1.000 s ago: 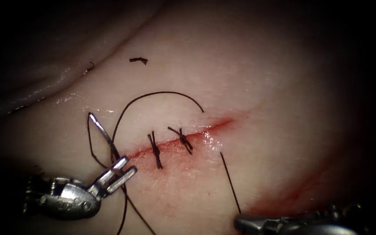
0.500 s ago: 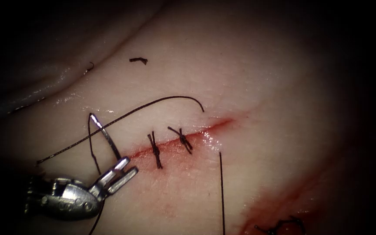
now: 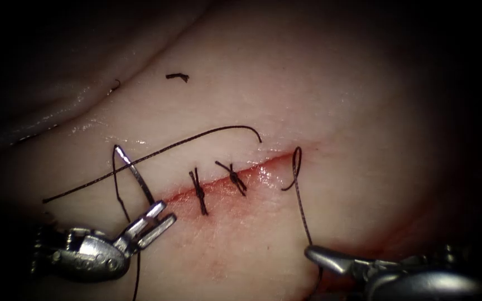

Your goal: Wound Closure

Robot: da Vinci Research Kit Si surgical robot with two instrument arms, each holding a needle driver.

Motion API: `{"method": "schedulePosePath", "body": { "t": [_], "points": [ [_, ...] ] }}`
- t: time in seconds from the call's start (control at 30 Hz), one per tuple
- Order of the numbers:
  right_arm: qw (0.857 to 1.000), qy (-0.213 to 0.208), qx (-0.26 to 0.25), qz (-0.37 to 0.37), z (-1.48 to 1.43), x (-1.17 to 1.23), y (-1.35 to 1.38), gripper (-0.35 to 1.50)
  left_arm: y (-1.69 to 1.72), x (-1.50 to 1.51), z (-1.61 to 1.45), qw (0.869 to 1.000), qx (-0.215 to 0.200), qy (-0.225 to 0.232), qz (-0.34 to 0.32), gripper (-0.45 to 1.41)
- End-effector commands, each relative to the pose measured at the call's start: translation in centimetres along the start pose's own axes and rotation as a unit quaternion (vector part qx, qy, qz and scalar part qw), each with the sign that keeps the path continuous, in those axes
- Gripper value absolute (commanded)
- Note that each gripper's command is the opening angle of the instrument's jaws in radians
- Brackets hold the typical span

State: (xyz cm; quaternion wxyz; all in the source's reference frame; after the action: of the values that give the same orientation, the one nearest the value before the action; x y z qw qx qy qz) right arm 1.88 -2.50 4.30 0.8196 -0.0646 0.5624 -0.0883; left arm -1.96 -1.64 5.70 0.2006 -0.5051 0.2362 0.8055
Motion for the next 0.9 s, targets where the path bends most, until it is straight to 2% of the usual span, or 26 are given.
{"method": "schedulePosePath", "body": {
  "t": [0.03,0.1,0.17,0.23,0.37,0.57,0.63,0.73,0.9],
  "points": [
    [1.000,-0.004,-0.002,-0.002,0.10,-0.17,0.00,1.30,0.08,-0.03,0.02,1.000,-0.001,0.000,-0.001,-0.45],
    [1.000,0.001,-0.004,-0.004,0.06,-0.24,0.01,1.30,0.08,-0.04,0.01,1.000,-0.001,0.000,-0.001,-0.45],
    [0.998,0.021,-0.019,0.058,-0.06,-0.29,0.02,1.33,0.07,-0.04,0.01,1.000,-0.002,0.001,-0.001,-0.45],
    [0.989,0.046,-0.035,0.136,-0.21,-0.30,0.00,1.47,0.06,-0.05,0.00,1.000,-0.002,0.001,-0.001,-0.45],
    [0.981,0.071,-0.025,0.181,-0.62,-0.32,-0.12,1.47,0.08,-0.05,0.02,1.000,-0.001,0.001,0.000,-0.45],
    [0.981,0.043,-0.041,0.185,-1.18,-0.44,-0.13,1.47,0.11,-0.04,0.05,1.000,-0.002,0.001,0.000,-0.45],
    [0.983,0.033,-0.050,0.171,-1.21,-0.53,-0.08,1.47,0.13,-0.05,0.07,1.000,-0.005,0.000,0.001,-0.45],
    [0.985,0.022,-0.060,0.159,-1.09,-0.68,-0.02,1.47,0.16,-0.05,0.09,1.000,-0.006,-0.001,0.002,-0.45],
    [0.986,0.028,-0.057,0.152,-0.62,-0.90,0.02,1.43,0.15,-0.05,0.08,1.000,-0.007,-0.001,0.002,-0.45]
  ]
}}
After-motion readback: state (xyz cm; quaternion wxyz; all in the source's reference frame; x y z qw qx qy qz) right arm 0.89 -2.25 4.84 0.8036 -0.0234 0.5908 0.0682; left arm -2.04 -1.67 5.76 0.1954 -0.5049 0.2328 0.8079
